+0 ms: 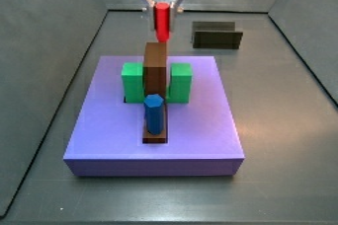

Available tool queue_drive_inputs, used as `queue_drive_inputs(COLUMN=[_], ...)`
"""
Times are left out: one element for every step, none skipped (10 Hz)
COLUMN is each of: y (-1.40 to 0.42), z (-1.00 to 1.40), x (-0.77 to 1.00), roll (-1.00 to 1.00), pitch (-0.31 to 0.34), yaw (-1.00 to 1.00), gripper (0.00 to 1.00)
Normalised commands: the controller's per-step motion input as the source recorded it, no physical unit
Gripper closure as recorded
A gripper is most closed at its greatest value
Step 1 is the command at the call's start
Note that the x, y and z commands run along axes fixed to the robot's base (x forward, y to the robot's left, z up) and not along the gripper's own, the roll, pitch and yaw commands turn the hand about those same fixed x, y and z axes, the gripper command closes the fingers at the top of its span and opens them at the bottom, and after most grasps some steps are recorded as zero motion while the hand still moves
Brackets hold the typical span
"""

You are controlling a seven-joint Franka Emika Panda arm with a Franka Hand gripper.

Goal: Pick up the red object. Move up. Place the red object on the fixture. Regrasp the red object. Move to above the board. Insert the red object.
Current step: Insert the red object.

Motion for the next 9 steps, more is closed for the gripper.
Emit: queue_drive_inputs(y=[0.0,0.0,0.0,0.0,0.0,0.0,0.0,0.0,0.0], z=[0.0,0.18,0.17,0.07,0.0,0.0,-0.01,0.0,-0.01], x=[0.03,0.0,0.0,0.0,-0.03,-0.06,-0.16,-0.26,-0.21], roll=[0.0,-0.08,-0.11,-0.14,-0.12,-0.13,-0.13,-0.15,-0.18], pitch=[0.159,0.177,0.137,0.111,0.067,0.053,0.034,0.049,0.017], yaw=[-0.12,-0.14,-0.11,-0.07,-0.04,-0.03,-0.03,-0.04,-0.03], gripper=[1.0,1.0,1.0,1.0,1.0,1.0,1.0,1.0,1.0])
